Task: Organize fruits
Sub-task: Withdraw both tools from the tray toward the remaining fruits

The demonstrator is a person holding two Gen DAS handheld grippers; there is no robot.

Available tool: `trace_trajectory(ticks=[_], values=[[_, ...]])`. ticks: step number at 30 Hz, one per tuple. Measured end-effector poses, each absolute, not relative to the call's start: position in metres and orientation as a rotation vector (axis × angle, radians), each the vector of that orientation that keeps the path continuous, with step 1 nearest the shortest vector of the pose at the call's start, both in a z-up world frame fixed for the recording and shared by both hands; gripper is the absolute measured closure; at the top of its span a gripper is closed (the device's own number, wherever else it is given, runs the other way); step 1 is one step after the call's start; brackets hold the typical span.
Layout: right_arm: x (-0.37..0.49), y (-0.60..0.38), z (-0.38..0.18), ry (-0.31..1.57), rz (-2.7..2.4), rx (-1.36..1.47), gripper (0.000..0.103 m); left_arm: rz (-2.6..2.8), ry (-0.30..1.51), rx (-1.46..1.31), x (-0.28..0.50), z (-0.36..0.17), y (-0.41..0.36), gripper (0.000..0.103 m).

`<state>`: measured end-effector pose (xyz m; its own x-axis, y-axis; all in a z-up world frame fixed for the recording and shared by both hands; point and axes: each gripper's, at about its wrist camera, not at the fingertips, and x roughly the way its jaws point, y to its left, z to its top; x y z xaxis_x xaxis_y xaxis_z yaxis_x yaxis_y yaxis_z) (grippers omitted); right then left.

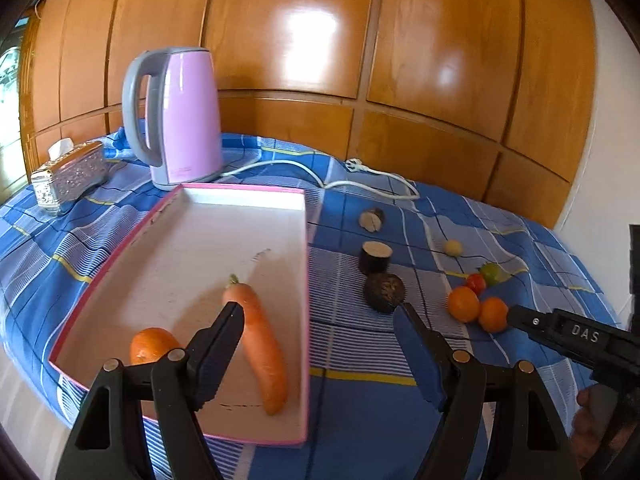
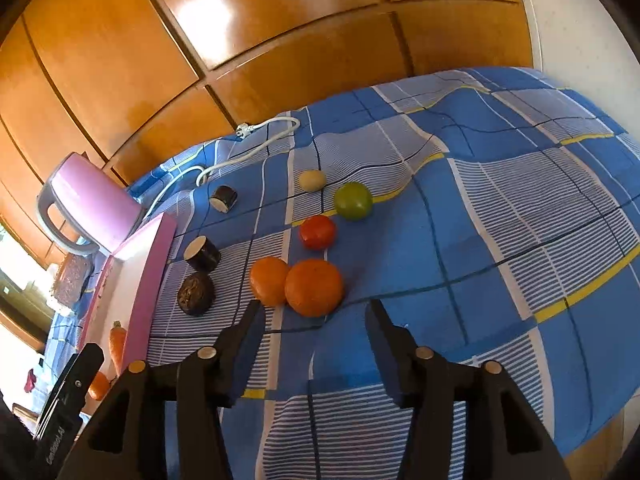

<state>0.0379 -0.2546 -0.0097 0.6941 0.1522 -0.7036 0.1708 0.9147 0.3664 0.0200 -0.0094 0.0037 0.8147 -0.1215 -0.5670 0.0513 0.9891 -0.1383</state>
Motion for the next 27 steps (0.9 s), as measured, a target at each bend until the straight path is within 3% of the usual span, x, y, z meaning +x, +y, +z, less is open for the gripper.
trace_trajectory(ticks=[6, 10, 19, 23, 27], values=[[0.042, -0.256, -0.012, 0.820, -0.040, 0.415, 0.050, -0.148, 0.628, -0.114, 0.020, 0.001, -0.018, 0.026], [0.050, -0.259, -0.016, 0.826, -0.061, 0.421, 0.050, -0.183, 0.638, -0.089, 0.020, 0.000, -0.027, 0.033], [0.072, -0.248, -0.025, 0.877, -0.061, 0.353, 0.050, -0.201, 0.661, -0.081, 0.023, -0.005, -0.034, 0.033], [0.072, -0.250, -0.027, 0.885, -0.068, 0.357, 0.064, -0.213, 0.678, -0.096, 0.027, -0.008, -0.035, 0.034], [0.070, -0.251, -0.025, 0.879, -0.070, 0.358, 0.065, -0.227, 0.699, -0.096, 0.031, -0.011, -0.039, 0.040]])
